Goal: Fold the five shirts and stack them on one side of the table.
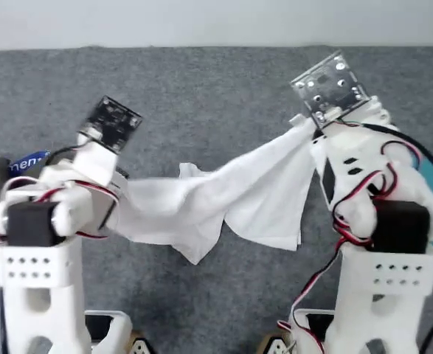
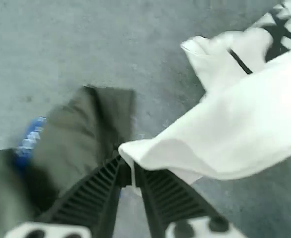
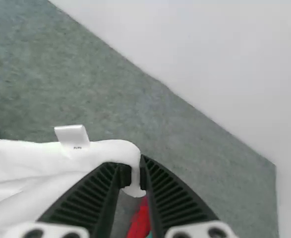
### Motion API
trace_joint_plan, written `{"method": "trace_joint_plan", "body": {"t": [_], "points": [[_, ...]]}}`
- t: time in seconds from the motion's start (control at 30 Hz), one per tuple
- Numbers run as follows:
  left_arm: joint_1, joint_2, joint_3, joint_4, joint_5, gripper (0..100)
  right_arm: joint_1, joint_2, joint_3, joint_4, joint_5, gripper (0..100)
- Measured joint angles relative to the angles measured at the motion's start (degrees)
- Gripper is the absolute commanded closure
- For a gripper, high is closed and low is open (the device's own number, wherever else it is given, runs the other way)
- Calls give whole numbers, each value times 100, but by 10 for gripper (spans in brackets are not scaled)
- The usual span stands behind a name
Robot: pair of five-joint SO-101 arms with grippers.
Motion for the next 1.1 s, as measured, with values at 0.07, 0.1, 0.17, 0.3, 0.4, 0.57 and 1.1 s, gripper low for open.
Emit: {"method": "trace_joint_plan", "body": {"t": [0.07,0.1,0.17,0.3,0.4,0.57,1.1], "points": [[-202,0,-475,0,0,986,123,-185,0,-35,0,989],[-281,0,-721,0,0,986,193,-299,-18,-53,0,989],[-413,0,-1204,-70,0,986,325,-519,-18,-105,0,989],[-510,0,-2040,-316,0,986,686,-976,-26,-360,0,989],[-510,0,-2567,-378,0,986,949,-1266,-26,-607,0,989],[-510,-35,-3235,-396,0,986,1116,-1626,-26,-756,0,989],[-510,-105,-5679,-404,0,986,1178,-2919,-35,-1081,431,989]]}}
